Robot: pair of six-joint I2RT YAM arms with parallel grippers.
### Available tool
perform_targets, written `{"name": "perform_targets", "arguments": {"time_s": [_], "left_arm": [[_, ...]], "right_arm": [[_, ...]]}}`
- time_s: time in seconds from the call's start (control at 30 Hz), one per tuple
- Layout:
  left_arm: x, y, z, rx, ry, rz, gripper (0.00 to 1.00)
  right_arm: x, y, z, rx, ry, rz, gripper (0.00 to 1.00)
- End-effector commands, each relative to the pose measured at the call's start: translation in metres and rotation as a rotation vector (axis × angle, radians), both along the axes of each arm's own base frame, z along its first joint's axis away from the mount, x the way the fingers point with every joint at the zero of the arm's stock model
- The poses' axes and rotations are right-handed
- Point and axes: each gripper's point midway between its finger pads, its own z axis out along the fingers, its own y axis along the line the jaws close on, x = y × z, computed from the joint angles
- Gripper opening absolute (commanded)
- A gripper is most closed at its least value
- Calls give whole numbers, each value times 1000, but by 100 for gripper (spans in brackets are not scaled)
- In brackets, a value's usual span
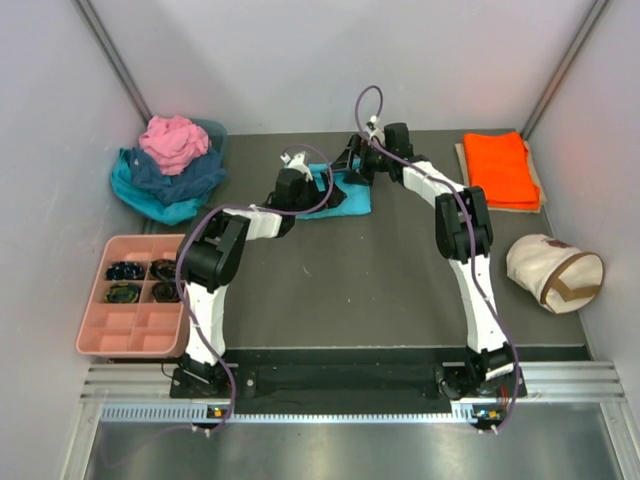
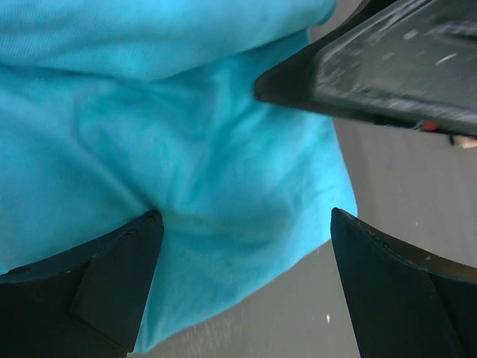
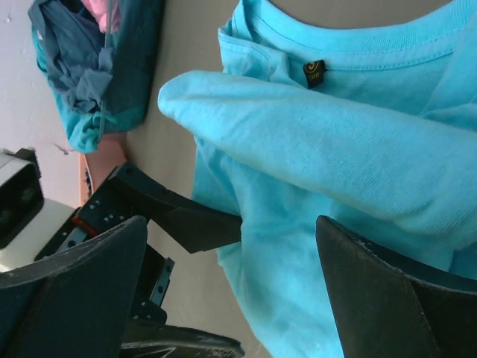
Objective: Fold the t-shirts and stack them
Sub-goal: Fold the tshirt
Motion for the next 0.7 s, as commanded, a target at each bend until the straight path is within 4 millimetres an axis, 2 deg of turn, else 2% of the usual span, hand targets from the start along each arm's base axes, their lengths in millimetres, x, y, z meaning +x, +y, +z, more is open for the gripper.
{"name": "perform_targets", "arguments": {"time_s": [0.0,0.17,0.23,0.33,0.37,0.43,0.5,0.67], "left_arm": [[21,-6,5,-19,-46,7,99],[21,-6,-9,-7,-22,6,99],[21,-5,-11,-1,-16,8,99],[18,-4,-14,3,-4,9,99],[17,-4,-15,4,1,8,99],[15,-3,-17,9,6,8,99],[14,-3,-17,11,8,8,99],[6,1,-17,17,17,10,99]], "right_arm": [[16,10,35,72,-91,25,94],[27,12,26,93,-114,13,95],[34,14,29,122,-135,-2,95],[41,16,22,160,-126,-23,95],[46,14,27,176,-149,-32,95],[52,14,17,181,-133,-57,95],[58,10,10,177,-138,-81,95],[77,-4,9,172,-190,-163,95]]}}
